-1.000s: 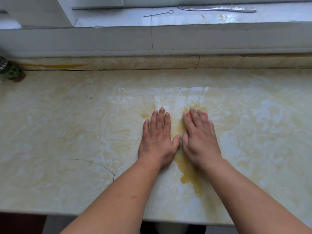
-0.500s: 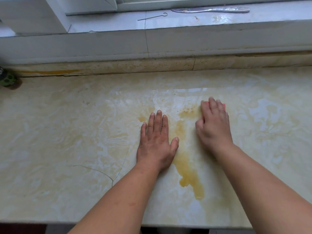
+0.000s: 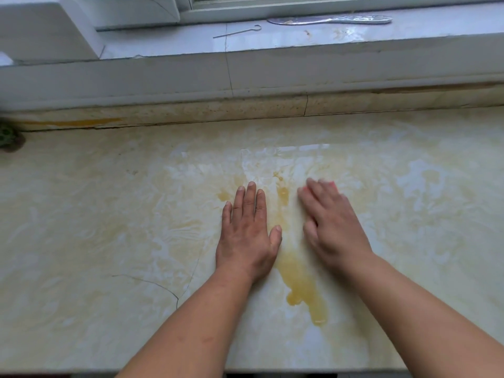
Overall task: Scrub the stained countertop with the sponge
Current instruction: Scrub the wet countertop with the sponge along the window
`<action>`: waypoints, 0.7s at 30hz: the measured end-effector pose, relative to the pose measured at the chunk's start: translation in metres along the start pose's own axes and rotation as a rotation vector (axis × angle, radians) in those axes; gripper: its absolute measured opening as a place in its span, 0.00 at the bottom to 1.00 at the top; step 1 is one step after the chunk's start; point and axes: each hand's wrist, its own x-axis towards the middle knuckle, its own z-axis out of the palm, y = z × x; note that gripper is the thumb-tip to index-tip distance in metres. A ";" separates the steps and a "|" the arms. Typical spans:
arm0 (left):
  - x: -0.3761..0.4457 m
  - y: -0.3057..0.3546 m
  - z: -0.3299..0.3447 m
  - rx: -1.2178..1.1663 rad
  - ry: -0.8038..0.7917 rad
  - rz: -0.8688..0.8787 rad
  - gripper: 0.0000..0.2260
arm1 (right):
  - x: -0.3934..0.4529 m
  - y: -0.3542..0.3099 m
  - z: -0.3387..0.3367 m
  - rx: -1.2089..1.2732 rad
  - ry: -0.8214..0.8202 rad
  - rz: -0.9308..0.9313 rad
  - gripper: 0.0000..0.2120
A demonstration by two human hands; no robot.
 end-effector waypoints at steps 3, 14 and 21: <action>-0.001 0.000 0.000 -0.003 0.005 -0.003 0.41 | 0.050 -0.009 -0.007 0.009 0.050 0.116 0.32; -0.001 0.000 -0.001 -0.007 0.005 -0.004 0.39 | 0.039 0.025 -0.020 -0.048 0.040 0.080 0.33; -0.001 0.001 0.000 0.009 0.004 -0.011 0.38 | 0.058 0.018 -0.019 0.023 0.117 0.284 0.32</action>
